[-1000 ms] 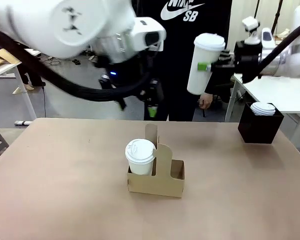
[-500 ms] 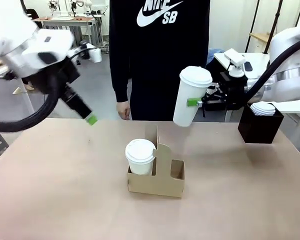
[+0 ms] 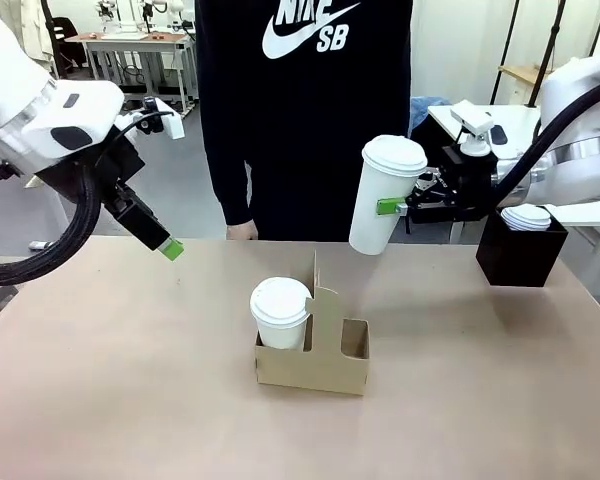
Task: Pour a drink into a cup and package it in a carrier.
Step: Insert the held 600 ml Paper Cup into the Cup Carrier.
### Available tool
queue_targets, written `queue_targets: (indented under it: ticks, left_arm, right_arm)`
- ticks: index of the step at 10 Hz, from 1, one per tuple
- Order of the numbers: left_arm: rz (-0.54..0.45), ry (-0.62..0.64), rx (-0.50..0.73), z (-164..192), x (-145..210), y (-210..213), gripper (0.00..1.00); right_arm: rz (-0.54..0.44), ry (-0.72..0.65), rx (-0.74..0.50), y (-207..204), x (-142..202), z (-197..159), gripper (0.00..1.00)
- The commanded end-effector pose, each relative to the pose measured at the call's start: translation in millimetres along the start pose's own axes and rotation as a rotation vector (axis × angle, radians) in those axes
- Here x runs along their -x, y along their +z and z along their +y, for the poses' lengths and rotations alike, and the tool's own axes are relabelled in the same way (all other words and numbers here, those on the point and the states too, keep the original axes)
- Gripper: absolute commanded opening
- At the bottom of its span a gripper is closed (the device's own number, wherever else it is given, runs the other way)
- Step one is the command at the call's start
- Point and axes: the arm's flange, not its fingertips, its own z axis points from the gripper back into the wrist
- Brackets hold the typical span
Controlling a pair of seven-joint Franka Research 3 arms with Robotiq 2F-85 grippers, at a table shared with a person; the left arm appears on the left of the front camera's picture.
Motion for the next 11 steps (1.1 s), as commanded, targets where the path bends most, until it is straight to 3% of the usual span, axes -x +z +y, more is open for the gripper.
queue_targets:
  ticks: [1, 2, 5, 8, 9, 11]
  left_arm:
    - [0.016, -0.044, 0.04, 18, 30, -20, 1.0]
    - [0.06, -0.05, 0.016, 32, 46, -33, 1.0]
    - [0.028, -0.121, -0.019, 66, 77, -57, 1.0]
    - [-0.043, -0.276, 0.094, 82, 100, -85, 1.0]
    - [0.047, -0.152, -0.003, 98, 61, -59, 0.94]
    - [0.047, -0.152, -0.003, 98, 61, -59, 0.94]
  right_arm:
    - [0.028, -0.005, -0.037, -10, 8, 10, 0.81]
    - [0.018, -0.012, -0.066, -17, 13, 17, 0.81]
    - [-0.011, -0.037, -0.152, -41, 21, 36, 0.81]
    - [-0.015, -0.087, -0.206, -56, 36, 50, 0.81]
    - [-0.026, -0.103, -0.225, -60, 43, 55, 0.81]
    - [-0.015, -0.135, -0.241, -64, 52, 66, 0.81]
